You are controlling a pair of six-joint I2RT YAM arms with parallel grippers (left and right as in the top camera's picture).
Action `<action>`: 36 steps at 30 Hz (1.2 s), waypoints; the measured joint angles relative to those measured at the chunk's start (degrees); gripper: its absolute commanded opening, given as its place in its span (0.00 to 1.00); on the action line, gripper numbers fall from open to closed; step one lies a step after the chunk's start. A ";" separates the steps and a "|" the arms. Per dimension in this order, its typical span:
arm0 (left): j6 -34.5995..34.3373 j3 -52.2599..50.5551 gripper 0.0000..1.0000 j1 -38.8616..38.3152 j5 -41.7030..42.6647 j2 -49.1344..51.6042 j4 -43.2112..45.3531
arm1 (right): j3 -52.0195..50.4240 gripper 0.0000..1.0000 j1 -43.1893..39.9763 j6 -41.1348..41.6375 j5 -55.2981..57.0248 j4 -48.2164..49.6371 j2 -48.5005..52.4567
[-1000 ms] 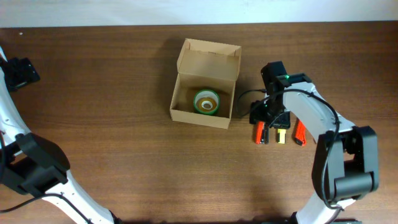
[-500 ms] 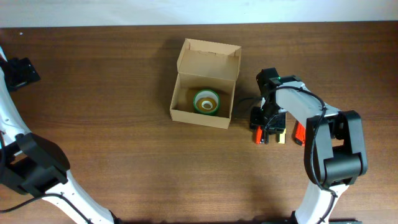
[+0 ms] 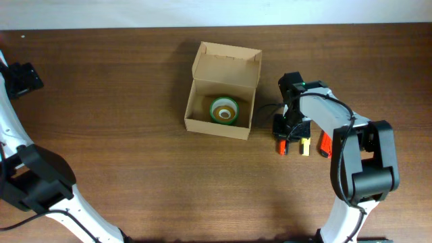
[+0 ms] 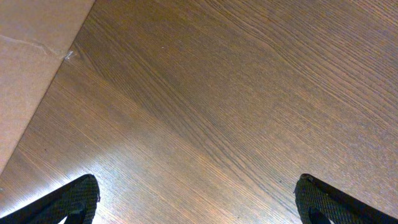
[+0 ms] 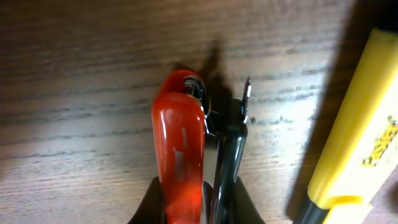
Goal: Pack container
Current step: 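Grasp the red-and-black cutter with the right gripper and lift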
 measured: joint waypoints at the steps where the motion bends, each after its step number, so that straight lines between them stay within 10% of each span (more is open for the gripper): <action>1: 0.00 0.00 1.00 0.00 0.02 0.00 0.00 | 0.66 0.04 0.00 -0.37 0.02 -0.04 0.22; 19: 0.00 0.00 1.00 0.00 0.22 0.00 0.04 | 67.04 0.03 -1.40 -14.49 4.48 -16.50 1.68; 36: 0.00 0.00 1.00 0.00 0.22 0.00 0.00 | 62.18 0.04 21.16 -45.03 -0.44 -24.94 11.08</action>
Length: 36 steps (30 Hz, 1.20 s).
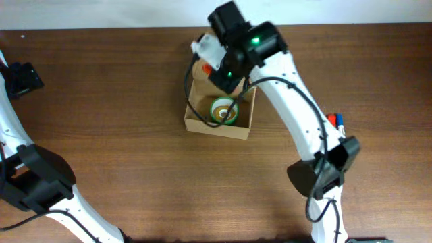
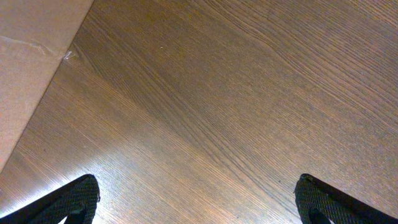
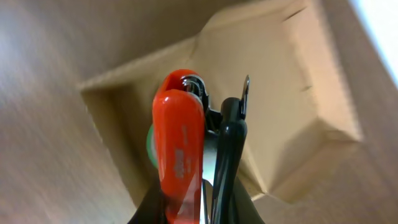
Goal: Pack container
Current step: 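Grasp the red-and-black cutter with the right gripper and lift, then lower the red cutter into the box beside the tapes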
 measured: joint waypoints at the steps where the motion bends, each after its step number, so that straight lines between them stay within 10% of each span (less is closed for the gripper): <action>1: 0.00 0.00 1.00 0.00 -0.04 0.00 0.00 | -2.10 0.04 0.02 -1.27 0.00 -0.02 0.35; 11: 0.00 0.00 1.00 0.00 -0.02 0.00 0.00 | -16.85 0.04 0.07 -8.74 2.73 0.48 0.96; 36: 0.00 0.00 1.00 0.00 -0.02 0.00 0.00 | -17.51 0.03 4.42 -13.46 4.76 7.61 4.11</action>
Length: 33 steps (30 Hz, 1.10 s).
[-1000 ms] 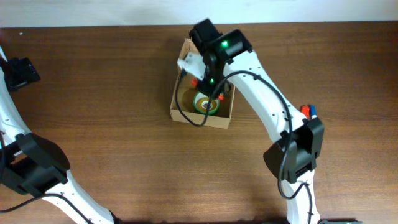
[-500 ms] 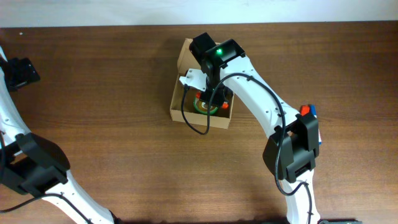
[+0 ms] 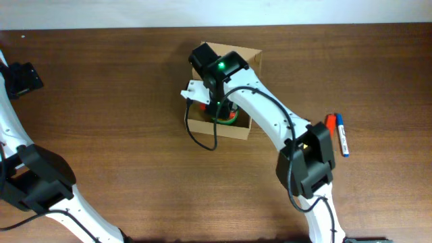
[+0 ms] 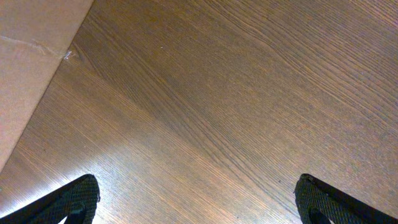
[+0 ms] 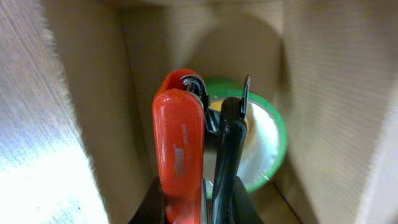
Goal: Pack container
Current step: 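Lower the red cutter into the box beside the tapes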
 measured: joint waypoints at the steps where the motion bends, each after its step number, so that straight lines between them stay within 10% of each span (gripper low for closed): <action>1: 0.00 0.00 1.00 0.00 0.00 0.00 0.00 | -0.02 0.03 0.00 0.00 -0.20 -0.04 0.72; 13: 0.00 0.00 1.00 0.00 0.00 0.00 0.00 | -0.13 0.04 0.00 0.07 -4.20 -1.33 4.22; 33: 0.00 0.00 1.00 0.00 0.00 0.00 0.00 | -0.33 0.47 0.00 2.12 -4.55 -1.49 4.31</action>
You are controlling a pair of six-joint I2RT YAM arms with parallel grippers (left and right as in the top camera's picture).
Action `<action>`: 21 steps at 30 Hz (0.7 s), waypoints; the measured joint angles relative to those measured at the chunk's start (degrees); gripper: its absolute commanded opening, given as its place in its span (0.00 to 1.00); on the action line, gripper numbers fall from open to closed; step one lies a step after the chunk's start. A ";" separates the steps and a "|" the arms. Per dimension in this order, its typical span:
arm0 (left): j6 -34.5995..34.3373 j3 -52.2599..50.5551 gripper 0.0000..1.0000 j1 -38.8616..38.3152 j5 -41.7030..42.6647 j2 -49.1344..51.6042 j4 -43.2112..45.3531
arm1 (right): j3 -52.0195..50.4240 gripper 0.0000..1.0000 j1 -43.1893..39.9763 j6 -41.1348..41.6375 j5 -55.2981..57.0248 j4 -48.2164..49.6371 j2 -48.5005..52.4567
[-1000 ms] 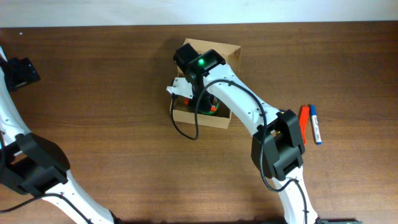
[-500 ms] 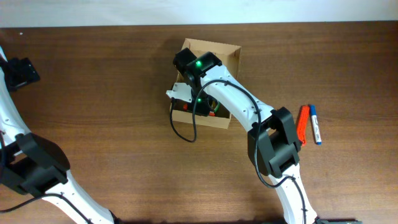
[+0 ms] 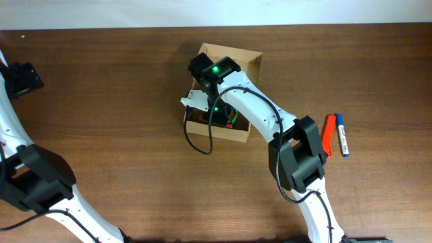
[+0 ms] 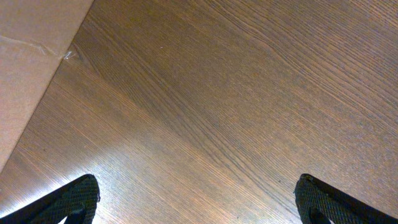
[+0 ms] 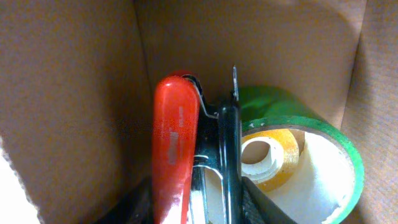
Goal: Pack container
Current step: 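Lower the red cutter into the box beside the tapes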
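Note:
An open cardboard box (image 3: 254,62) stands at the middle back of the table. My right gripper (image 5: 198,205) is down inside it, shut on a red and black stapler (image 5: 177,143). The stapler hangs beside the box's left wall (image 5: 74,112) and next to a green tape roll (image 5: 311,134) lying on the box floor. From overhead, the right arm covers most of the box's inside and only a bit of the red stapler (image 3: 230,124) shows. My left gripper (image 4: 199,202) is open over bare wood at the far left.
An orange marker (image 3: 328,137) and a blue pen (image 3: 341,135) lie side by side on the table to the right of the box. A flat cardboard sheet (image 4: 28,62) shows at the left edge of the left wrist view.
My right gripper has gone lower into the box with the stapler, which now hangs beside the tape roll near the left wall. The left arm has not moved.
My right gripper was shut on the stapler on the table right of the box, beside a yellow marker. Then it held the stapler above the box's back flap, then just inside the box over the tape roll, and now deeper inside.

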 measured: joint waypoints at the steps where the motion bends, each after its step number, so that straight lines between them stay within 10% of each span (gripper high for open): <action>1: 0.00 0.00 1.00 0.00 0.00 0.00 0.00 | 0.02 0.50 0.00 0.11 0.02 0.00 0.00; 11: 0.00 0.00 1.00 0.00 0.02 0.00 0.00 | 0.00 0.63 0.00 1.18 0.17 1.36 0.00; 14: 0.00 0.00 1.00 0.00 0.00 0.00 0.00 | 0.00 0.48 0.00 4.15 -0.28 2.89 0.00; 21: 0.00 0.00 1.00 0.00 0.00 0.00 0.00 | 0.00 0.50 -1.31 7.67 -1.20 3.45 0.00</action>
